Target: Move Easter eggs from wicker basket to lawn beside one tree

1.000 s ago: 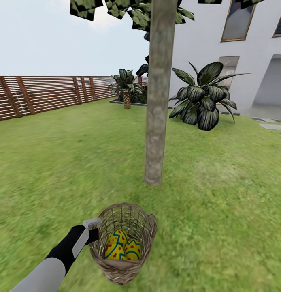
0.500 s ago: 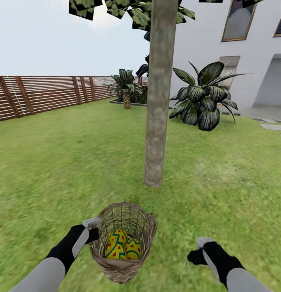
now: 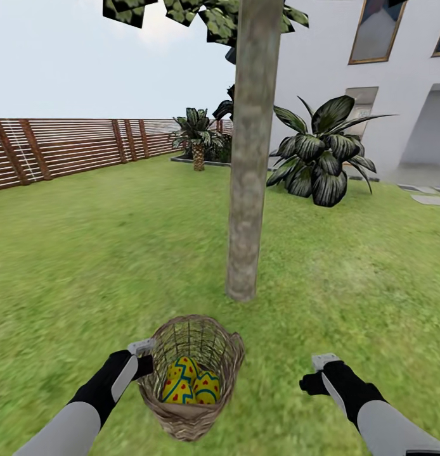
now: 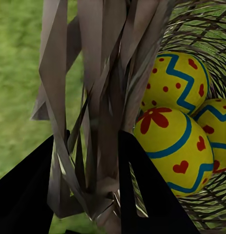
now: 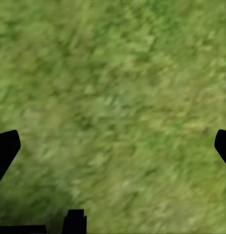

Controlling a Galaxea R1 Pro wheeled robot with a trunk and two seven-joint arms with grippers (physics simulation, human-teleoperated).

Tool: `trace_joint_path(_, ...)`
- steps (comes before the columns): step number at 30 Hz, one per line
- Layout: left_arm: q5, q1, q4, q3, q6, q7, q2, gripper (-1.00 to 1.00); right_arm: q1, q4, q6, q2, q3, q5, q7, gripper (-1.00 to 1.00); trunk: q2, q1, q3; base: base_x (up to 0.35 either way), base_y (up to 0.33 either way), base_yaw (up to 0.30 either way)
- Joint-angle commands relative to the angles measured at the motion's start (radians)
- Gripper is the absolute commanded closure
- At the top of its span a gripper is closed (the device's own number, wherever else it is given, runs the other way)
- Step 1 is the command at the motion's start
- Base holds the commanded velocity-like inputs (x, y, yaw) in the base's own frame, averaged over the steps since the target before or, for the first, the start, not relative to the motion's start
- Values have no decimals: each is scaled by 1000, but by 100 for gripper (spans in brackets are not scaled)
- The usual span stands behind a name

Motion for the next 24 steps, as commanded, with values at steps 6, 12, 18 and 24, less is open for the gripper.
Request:
trace_joint_path(6, 15, -1, -2, -4, 2, 8, 2, 100, 0, 6, 3, 0, 1, 9, 12, -100, -1, 1, -1, 324, 0, 0)
trace_joint_path(12, 15, -1, -2, -4, 2, 8, 2, 100, 0, 9, 1, 1, 1, 8, 12, -100, -1, 1, -1, 324, 0, 0)
trace_joint_path(18, 15, -1, -1, -4, 3, 8, 1, 100, 0, 11, -1, 3, 3, 9, 11, -100, -1, 1, -1, 324, 0, 0)
trace_joint_path(24, 15, -1, -1, -4, 2, 8, 3, 100, 0, 11, -2, 3, 3, 11, 10, -100, -1, 1, -1, 324, 0, 0)
